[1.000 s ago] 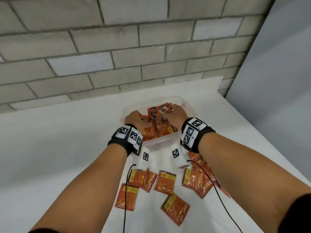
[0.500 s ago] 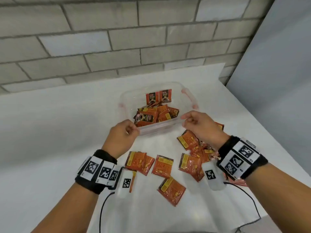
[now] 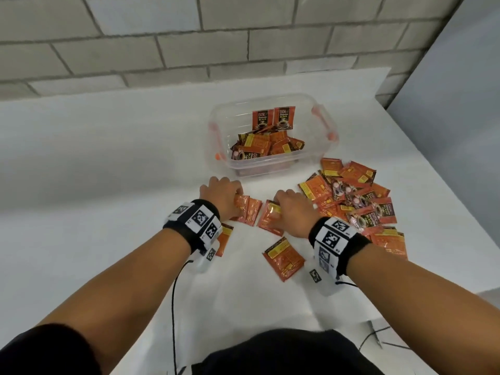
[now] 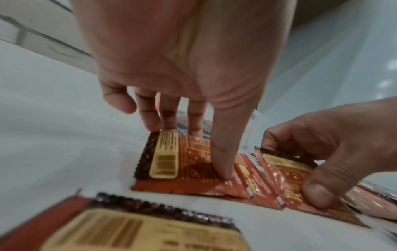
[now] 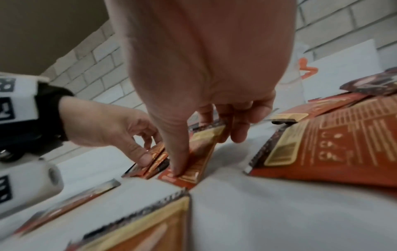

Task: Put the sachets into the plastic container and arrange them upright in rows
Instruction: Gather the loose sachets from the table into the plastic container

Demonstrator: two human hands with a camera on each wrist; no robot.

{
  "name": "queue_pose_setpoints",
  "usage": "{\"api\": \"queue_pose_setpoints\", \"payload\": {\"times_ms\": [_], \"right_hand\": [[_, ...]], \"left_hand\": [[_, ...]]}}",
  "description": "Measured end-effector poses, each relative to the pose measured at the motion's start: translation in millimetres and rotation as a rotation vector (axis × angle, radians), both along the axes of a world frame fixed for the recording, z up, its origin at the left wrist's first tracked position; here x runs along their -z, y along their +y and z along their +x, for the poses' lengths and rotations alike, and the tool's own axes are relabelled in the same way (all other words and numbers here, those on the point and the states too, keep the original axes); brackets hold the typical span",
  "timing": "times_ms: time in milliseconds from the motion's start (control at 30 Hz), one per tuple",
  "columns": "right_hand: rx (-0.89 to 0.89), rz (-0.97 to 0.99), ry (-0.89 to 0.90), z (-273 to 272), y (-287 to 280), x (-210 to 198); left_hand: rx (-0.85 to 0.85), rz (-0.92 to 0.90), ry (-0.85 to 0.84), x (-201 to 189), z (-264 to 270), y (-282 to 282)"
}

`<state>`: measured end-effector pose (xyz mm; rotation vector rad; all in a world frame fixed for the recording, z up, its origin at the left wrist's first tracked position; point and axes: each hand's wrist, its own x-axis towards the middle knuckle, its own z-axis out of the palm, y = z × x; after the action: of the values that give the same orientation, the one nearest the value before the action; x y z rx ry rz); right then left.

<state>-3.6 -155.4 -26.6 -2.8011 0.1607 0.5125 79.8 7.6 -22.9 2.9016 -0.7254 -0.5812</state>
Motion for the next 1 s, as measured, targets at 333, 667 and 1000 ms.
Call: {"api": "queue_pose_setpoints", "payload": {"times_ms": [333,667,1000], "right_hand": [[-0.048,0.313,0.107,-33.6,-12.0,-25.0],[-0.344,-0.011,0.215,-51.2,-6.4,-1.2],[-0.142,0.309,0.163,-0.2,19.2,-23.0]], "left_hand": [[-0.04,-0.154,0.041,9.0,-8.3,31.8],[-0.114,-0.403,0.19,-0.7,-6.4,61.3],[-0.012,-0.219,0.394,5.2,-45.9,79.9]]}}
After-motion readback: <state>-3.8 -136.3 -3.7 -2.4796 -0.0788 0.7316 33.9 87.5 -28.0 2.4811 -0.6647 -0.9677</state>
